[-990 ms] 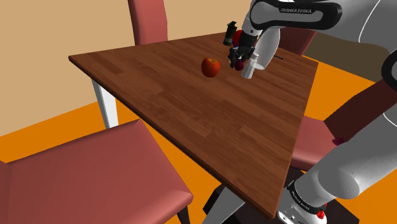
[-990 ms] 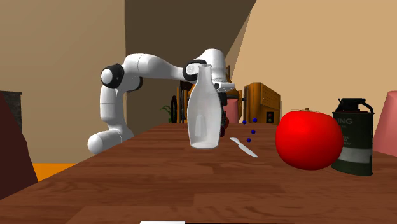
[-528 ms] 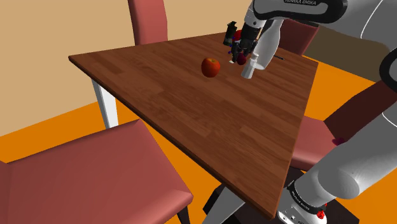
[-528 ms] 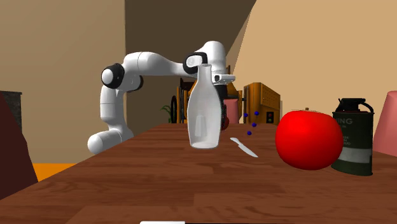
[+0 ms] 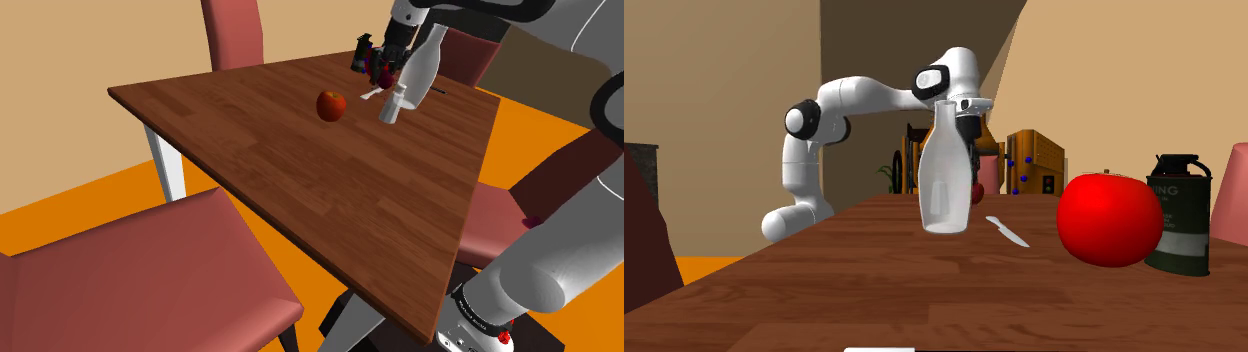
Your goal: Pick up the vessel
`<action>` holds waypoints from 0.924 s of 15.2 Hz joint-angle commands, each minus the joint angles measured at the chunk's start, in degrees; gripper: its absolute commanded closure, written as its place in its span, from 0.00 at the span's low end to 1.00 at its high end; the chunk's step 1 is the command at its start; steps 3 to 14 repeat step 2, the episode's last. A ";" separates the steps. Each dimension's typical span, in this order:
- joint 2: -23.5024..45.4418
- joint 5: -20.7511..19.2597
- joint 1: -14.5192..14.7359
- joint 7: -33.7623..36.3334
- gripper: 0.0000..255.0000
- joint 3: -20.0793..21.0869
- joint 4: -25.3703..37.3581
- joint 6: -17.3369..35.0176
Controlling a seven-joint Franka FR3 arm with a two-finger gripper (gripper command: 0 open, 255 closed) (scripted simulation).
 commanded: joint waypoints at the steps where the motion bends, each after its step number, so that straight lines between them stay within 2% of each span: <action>1: 0.14 0.00 0.05 0.03 1.00 0.05 1.14 -1.03; 14: 0.14 0.00 0.05 0.03 1.00 0.05 1.15 -1.04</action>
